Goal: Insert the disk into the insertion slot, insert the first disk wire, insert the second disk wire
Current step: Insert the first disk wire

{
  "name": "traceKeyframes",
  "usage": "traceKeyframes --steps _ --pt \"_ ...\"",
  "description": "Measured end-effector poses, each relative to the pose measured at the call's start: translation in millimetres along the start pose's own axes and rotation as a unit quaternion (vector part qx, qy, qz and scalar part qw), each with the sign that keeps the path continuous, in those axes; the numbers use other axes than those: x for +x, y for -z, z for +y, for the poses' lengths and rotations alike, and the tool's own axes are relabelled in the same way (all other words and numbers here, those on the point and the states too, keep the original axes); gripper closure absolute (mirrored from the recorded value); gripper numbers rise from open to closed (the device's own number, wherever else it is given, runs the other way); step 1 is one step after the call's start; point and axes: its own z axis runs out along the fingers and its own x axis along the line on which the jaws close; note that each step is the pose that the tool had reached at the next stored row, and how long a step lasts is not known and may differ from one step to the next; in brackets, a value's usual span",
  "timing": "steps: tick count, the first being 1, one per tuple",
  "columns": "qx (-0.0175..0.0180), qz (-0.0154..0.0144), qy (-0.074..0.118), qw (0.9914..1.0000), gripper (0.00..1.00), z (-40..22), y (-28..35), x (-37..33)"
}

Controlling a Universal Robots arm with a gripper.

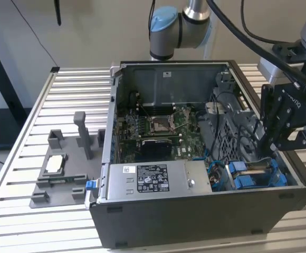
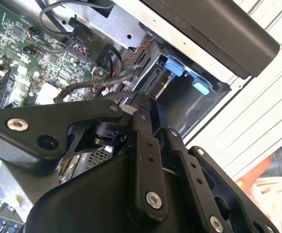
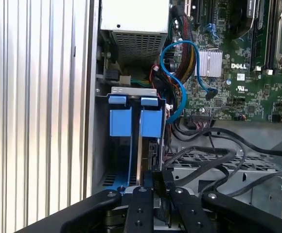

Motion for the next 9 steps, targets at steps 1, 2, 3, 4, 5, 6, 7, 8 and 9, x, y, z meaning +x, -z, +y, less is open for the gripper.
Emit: traceKeyframes --steps 1,2,3,4,5,6,7,8,9 --pt "-0.0003 0.0004 0.0 1.0 0.81 -0.5 -0.9 0.1" --pt "-0.0005 0.001 -0.001 1.0 0.81 -1.1 -1.7 0.2" --pt "-0.0006 0.0016 -0.001 1.0 0.81 -1.6 -2.6 0.3" --pt "-0.0007 0.0023 -0.002 1.0 0.81 -2.3 -3.4 0.3" --pt "-0.0008 0.003 -0.003 0.99999 0.81 -3.3 -4.3 0.4" --pt "-0.0009 0.0037 -0.004 0.99999 0.81 -4.3 -5.1 0.4" --pt "-0.0009 0.0042 -0.005 0.99998 0.81 -5.5 -6.0 0.4" --pt "-0.001 0.0046 -0.007 0.99997 0.81 -6.4 -7.1 0.5" --pt "-0.001 0.0047 -0.008 0.99995 0.81 -7.2 -8.2 0.5"
